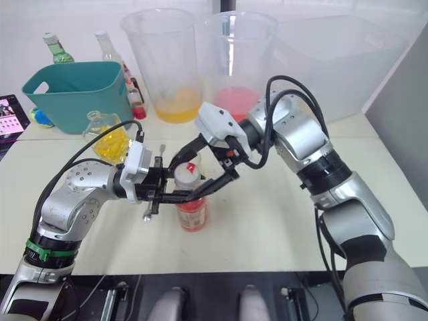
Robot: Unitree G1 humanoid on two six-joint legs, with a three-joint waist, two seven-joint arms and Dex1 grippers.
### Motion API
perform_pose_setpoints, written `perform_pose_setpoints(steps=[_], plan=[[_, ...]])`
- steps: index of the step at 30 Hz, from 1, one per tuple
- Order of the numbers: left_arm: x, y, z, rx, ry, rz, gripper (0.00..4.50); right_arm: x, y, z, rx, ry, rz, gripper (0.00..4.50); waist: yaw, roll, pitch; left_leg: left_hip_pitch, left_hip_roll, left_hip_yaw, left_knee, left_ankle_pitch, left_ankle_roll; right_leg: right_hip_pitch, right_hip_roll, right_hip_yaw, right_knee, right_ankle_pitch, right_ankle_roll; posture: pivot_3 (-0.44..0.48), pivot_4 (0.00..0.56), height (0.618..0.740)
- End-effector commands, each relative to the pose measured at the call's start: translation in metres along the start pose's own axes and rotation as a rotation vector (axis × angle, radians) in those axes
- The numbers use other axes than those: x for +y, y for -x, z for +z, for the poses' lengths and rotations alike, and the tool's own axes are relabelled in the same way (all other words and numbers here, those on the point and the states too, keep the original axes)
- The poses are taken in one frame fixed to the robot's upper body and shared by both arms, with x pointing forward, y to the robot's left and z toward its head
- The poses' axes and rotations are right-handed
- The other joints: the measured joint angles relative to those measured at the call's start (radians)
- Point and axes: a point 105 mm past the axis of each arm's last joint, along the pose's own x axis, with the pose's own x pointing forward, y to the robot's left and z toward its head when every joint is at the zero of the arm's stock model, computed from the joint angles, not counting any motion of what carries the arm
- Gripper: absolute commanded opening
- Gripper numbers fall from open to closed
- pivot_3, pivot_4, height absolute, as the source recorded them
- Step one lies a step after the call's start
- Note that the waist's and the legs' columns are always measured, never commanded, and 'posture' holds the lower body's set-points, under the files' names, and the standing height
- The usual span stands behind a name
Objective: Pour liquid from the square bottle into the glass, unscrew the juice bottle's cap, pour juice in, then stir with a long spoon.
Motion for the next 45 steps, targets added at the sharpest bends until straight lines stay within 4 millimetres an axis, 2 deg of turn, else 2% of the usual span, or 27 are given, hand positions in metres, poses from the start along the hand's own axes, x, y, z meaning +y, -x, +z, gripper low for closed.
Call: perform_pose_setpoints(steps=[1,4,8,10,16,22,23,26,32,37,42,45], plan=[[-0.002,0.0,-0.006,0.023,0.019,-0.008,1.52,0.014,0.01,0.02,-0.026,0.089,-0.027,4.48,0.002,0.0,0.0,0.0,0.0,0.0,0.0,0.0,0.0,-0.001,0.0,0.0,0.0,0.0,0.0,0.0,0.15,0.74],[-0.002,-0.003,-0.006,0.015,0.023,-0.022,1.52,0.02,0.015,0.023,-0.047,0.037,-0.144,4.48,0.008,0.0,0.0,-0.001,0.0,-0.001,0.0,0.0,0.0,0.0,0.0,0.0,0.0,0.0,0.0,0.0,0.15,0.74],[-0.004,-0.008,-0.006,-0.005,0.027,-0.064,1.52,0.016,0.025,0.023,-0.117,-0.1,-0.45,4.48,0.012,0.0,0.0,-0.001,0.0,-0.001,0.0,0.0,0.0,0.0,0.0,0.0,0.001,0.0,0.0,0.0,0.15,0.74],[-0.005,-0.012,-0.006,-0.016,0.033,-0.081,1.52,0.021,0.021,0.023,-0.121,-0.126,-0.545,4.48,0.015,0.0,0.0,-0.001,0.0,-0.001,0.0,0.0,0.0,-0.001,0.0,0.0,0.0,0.0,0.0,0.0,0.15,0.74],[-0.003,-0.019,-0.008,-0.026,0.039,-0.109,1.52,0.034,0.01,0.02,-0.141,-0.232,-0.685,4.48,0.029,0.0,0.0,-0.002,-0.001,-0.001,0.001,0.0,0.0,0.001,0.0,0.0,-0.001,0.0,0.0,0.0,0.15,0.74],[0.001,-0.02,-0.008,-0.028,0.031,-0.117,1.52,0.033,0.006,0.016,-0.152,-0.291,-0.788,4.48,0.031,0.0,0.0,-0.001,0.0,-0.001,0.001,0.0,0.0,0.003,0.0,0.0,-0.006,0.0,0.0,0.0,0.15,0.74],[0.001,-0.02,-0.008,-0.029,0.03,-0.116,1.52,0.033,0.004,0.016,-0.151,-0.295,-0.789,4.48,0.031,0.0,0.0,-0.001,0.0,-0.001,0.001,0.0,0.0,0.004,0.0,0.0,-0.006,0.0,0.0,0.0,0.15,0.74],[0.0,-0.019,-0.007,-0.03,0.033,-0.114,1.52,0.032,0.002,0.016,-0.158,-0.306,-0.789,3.69,0.03,0.0,0.0,-0.002,0.0,-0.001,0.001,0.0,0.0,0.004,0.0,0.0,-0.006,0.0,0.0,0.0,0.15,0.74],[-0.001,-0.014,-0.008,-0.018,0.034,-0.093,1.52,0.033,-0.003,0.016,-0.152,-0.304,-0.742,1.66,0.029,0.0,0.0,-0.001,0.0,-0.001,0.001,0.0,0.0,0.004,0.0,0.0,-0.007,0.0,0.0,0.0,0.15,0.74],[-0.004,-0.01,-0.007,-0.004,0.029,-0.078,1.52,0.034,-0.006,0.019,-0.116,-0.246,-0.62,1.65,0.027,0.0,0.0,-0.001,0.0,-0.001,0.001,0.0,0.0,0.004,0.001,0.0,-0.007,0.0,0.0,0.0,0.15,0.74],[-0.003,-0.003,-0.005,0.013,0.025,-0.021,1.52,0.038,-0.018,0.022,-0.102,-0.043,-0.286,1.65,0.021,0.0,0.0,-0.001,0.001,-0.001,0.0,0.0,0.0,0.004,0.002,0.0,-0.008,0.0,0.0,0.0,0.15,0.74],[-0.006,-0.002,-0.004,0.015,0.023,-0.001,1.52,0.032,-0.019,0.015,-0.085,-0.031,-0.136,1.65,0.013,0.0,0.0,-0.001,0.001,-0.001,0.0,0.0,0.0,0.004,0.002,0.0,-0.007,0.0,0.0,0.0,0.15,0.74]])
